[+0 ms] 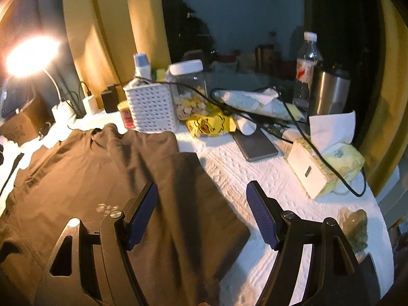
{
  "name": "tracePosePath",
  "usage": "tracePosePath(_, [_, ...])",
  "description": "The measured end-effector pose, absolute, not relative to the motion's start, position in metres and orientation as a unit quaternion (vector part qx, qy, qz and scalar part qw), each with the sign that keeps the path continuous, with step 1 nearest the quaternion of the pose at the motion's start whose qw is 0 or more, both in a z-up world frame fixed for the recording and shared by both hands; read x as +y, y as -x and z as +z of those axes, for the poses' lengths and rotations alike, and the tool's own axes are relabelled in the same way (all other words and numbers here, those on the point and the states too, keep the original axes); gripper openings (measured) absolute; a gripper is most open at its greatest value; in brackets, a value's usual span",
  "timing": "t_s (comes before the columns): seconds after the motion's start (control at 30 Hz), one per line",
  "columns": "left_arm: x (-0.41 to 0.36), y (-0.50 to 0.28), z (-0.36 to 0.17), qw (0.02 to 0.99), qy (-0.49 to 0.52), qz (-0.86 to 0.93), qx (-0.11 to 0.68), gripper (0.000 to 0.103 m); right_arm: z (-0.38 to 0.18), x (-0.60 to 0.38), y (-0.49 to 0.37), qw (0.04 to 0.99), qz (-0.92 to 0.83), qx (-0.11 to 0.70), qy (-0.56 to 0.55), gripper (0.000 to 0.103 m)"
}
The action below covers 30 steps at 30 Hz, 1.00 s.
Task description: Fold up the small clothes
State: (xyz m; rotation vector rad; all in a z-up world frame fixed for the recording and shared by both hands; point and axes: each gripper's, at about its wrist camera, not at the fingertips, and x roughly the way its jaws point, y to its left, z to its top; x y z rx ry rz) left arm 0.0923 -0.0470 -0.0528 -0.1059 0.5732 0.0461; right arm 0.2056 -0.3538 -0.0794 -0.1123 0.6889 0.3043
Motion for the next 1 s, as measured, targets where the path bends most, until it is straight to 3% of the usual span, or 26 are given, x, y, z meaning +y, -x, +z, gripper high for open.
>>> tracePosePath(0.33, [-0.042, -0.123, -0.074, 0.947, 0.053, 0.029, 0.317, 0.102, -0.115, -0.351, -0.256, 0.897, 0.167, 0.406, 0.059, 0.074])
tracePosePath(0.67, [-0.041, -0.134, -0.088, 0.94, 0.055, 0.029, 0.336, 0.102, -0.134, -0.346, -0.265, 0.877, 0.192, 0.436, 0.066, 0.065])
tracePosePath(0.73, [-0.042, -0.135, -0.089, 0.939, 0.055, 0.026, 0.338, 0.102, -0.134, -0.347, -0.263, 0.88, 0.183, 0.434, 0.069, 0.055])
tracePosePath(0.83, [-0.043, -0.135, -0.089, 0.939, 0.054, 0.022, 0.339, 0.102, -0.135, -0.347, -0.264, 0.88, 0.182, 0.433, 0.069, 0.023])
tracePosePath(0.93, [-0.044, -0.132, -0.086, 0.94, 0.053, 0.018, 0.336, 0.102, -0.135, -0.344, -0.264, 0.878, 0.191, 0.433, 0.067, 0.012])
tracePosePath(1.0, [-0.044, -0.129, -0.082, 0.942, 0.05, 0.017, 0.33, 0.102, -0.133, -0.343, -0.262, 0.88, 0.191, 0.429, 0.067, 0.01])
